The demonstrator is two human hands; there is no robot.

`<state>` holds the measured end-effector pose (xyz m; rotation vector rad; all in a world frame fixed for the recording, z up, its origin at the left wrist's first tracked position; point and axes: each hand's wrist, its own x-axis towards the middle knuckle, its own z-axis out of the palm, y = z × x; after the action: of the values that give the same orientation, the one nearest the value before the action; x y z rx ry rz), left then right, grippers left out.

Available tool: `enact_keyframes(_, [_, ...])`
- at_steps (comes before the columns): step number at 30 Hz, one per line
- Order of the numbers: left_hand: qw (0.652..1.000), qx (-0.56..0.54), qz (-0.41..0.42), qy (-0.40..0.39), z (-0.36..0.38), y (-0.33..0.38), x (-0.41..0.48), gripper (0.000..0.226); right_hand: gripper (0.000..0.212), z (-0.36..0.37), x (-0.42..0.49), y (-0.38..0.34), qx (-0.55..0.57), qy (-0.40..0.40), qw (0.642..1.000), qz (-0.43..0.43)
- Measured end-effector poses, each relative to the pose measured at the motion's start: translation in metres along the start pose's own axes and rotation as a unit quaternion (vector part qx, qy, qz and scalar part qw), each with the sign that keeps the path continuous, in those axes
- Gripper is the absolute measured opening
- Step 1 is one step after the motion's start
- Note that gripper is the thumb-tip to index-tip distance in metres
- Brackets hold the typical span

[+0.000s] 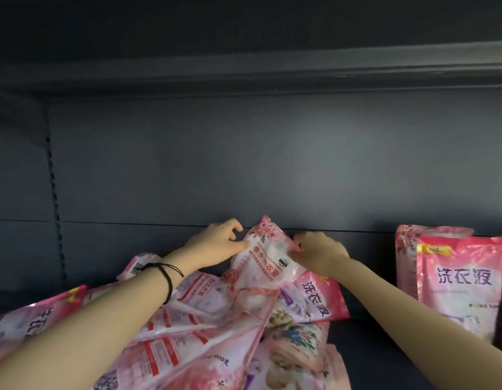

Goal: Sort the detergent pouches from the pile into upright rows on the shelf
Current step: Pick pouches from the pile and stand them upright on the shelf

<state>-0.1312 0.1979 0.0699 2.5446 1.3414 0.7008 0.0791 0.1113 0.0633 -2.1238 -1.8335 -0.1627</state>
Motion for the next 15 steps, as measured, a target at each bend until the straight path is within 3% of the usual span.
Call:
enact_keyframes(4, [0.992, -0.121, 0.014, 0.023, 0.011, 0.0, 0.013, 0.046, 0.027, 0.008, 0.003, -0.006, 0.165, 0.045, 0.985, -0.014])
enact_keyframes(8, [0.973, -0.213, 0.002, 0.085, 0.018, -0.009, 0.016, 0.017, 0.027, 0.001, 0.004, -0.017, 0.207, 0.09, 0.972, -0.07])
enact_keyframes(11, [0.942, -0.325, 0.013, 0.08, 0.01, -0.018, 0.013, 0.013, 0.019, -0.006, 0.005, -0.028, 0.234, 0.129, 0.958, -0.103])
enact_keyframes(15, [0.913, -0.397, 0.039, 0.08, -0.003, -0.018, 0.006, 0.009, 0.011, -0.012, 0.004, -0.037, 0.377, 0.154, 0.912, -0.049])
